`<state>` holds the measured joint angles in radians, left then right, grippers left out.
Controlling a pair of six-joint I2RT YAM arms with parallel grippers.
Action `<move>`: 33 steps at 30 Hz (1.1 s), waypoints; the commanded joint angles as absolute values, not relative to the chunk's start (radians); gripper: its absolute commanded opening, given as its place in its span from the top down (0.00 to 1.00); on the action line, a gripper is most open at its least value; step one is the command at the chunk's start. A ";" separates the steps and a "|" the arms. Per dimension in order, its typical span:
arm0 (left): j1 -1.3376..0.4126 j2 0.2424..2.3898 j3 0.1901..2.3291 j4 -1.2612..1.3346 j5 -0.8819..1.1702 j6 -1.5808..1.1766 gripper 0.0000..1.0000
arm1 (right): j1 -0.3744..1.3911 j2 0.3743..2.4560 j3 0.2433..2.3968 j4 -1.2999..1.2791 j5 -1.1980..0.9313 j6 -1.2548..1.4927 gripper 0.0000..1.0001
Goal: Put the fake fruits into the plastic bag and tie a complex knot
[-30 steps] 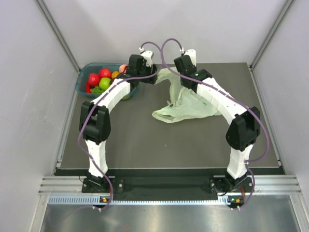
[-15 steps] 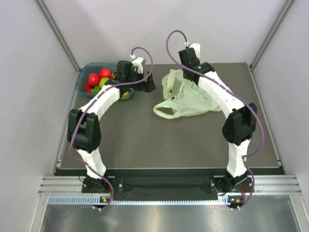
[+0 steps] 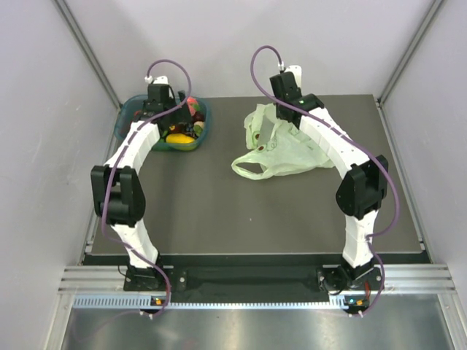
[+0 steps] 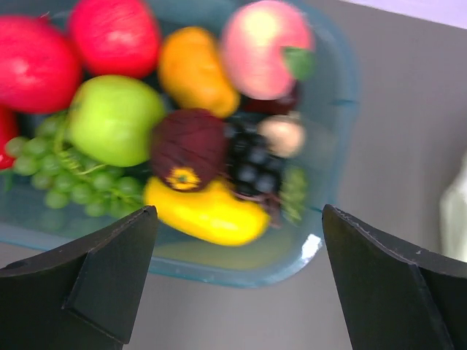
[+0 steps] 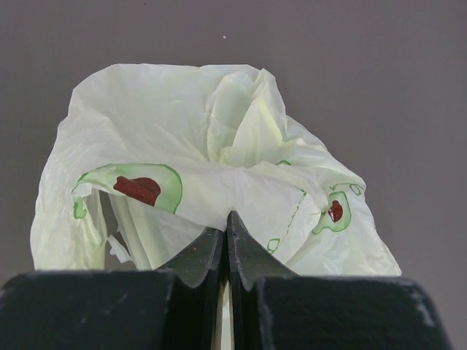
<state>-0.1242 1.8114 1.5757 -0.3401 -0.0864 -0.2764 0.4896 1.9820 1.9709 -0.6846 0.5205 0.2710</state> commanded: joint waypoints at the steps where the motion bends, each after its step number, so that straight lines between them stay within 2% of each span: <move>1: -0.095 1.887 1.641 -0.391 -0.204 -0.317 0.01 | 0.494 1.962 1.979 -0.658 0.518 0.261 1.00; 11: -0.064 2.101 1.821 -0.442 -0.244 -0.316 0.01 | 0.511 1.936 1.953 -0.655 0.523 0.258 1.00; 13: -0.060 2.134 1.848 -0.437 -0.227 -0.311 0.11 | 0.515 1.930 1.944 -0.652 0.531 0.256 1.00; 14: -0.058 2.143 1.858 -0.436 -0.218 -0.310 0.19 | 0.517 1.922 1.933 -0.649 0.532 0.255 1.00; 15: -0.057 2.152 1.871 -0.437 -0.207 -0.308 0.34 | 0.520 1.921 1.928 -0.649 0.531 0.255 1.00; 17: -0.057 2.143 1.865 -0.428 -0.181 -0.310 0.48 | 0.522 1.919 1.922 -0.647 0.532 0.255 1.00; 21: -0.057 1.981 1.691 -0.318 -0.068 -0.325 0.57 | 0.531 1.922 1.924 -0.647 0.535 0.255 1.00; 29: -0.095 1.643 1.332 -0.062 0.254 -0.419 0.60 | 0.541 1.924 1.933 -0.652 0.535 0.259 1.00; 33: -0.173 1.508 1.139 0.055 0.302 -0.475 0.60 | 0.548 1.919 1.940 -0.660 0.529 0.262 1.00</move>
